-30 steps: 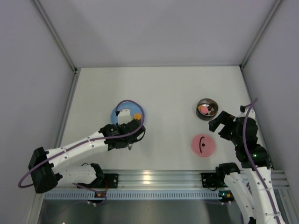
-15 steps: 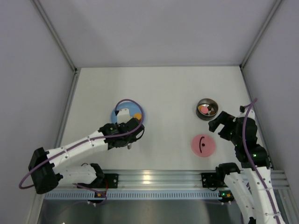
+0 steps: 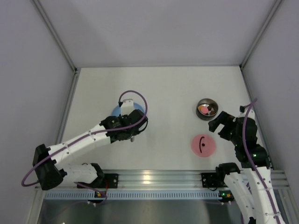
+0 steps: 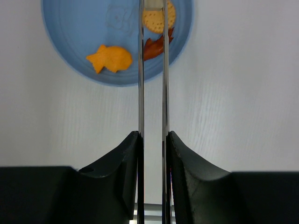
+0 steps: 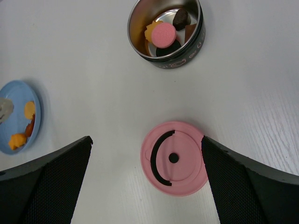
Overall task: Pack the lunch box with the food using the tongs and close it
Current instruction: Pick up the fake food from the plate, then place the fake food in the packing box.
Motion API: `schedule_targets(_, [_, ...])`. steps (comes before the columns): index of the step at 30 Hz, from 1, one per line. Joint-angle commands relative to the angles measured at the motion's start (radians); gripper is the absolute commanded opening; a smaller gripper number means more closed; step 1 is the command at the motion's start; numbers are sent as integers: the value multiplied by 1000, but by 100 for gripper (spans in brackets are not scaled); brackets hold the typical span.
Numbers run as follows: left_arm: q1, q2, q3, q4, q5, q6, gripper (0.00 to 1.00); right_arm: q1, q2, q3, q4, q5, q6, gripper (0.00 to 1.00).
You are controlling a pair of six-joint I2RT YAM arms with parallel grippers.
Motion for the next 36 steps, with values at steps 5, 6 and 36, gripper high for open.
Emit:
schedule_targets(5, [2, 97, 283, 29, -35, 131, 4, -15, 1, 48, 47, 4, -4, 100])
schedule_targets(6, [0, 112, 328, 43, -18, 156, 3, -15, 1, 51, 44, 6, -4, 99])
schedule_targets(36, [-195, 820, 933, 369, 318, 338, 27, -15, -45, 185, -111, 141, -8, 99])
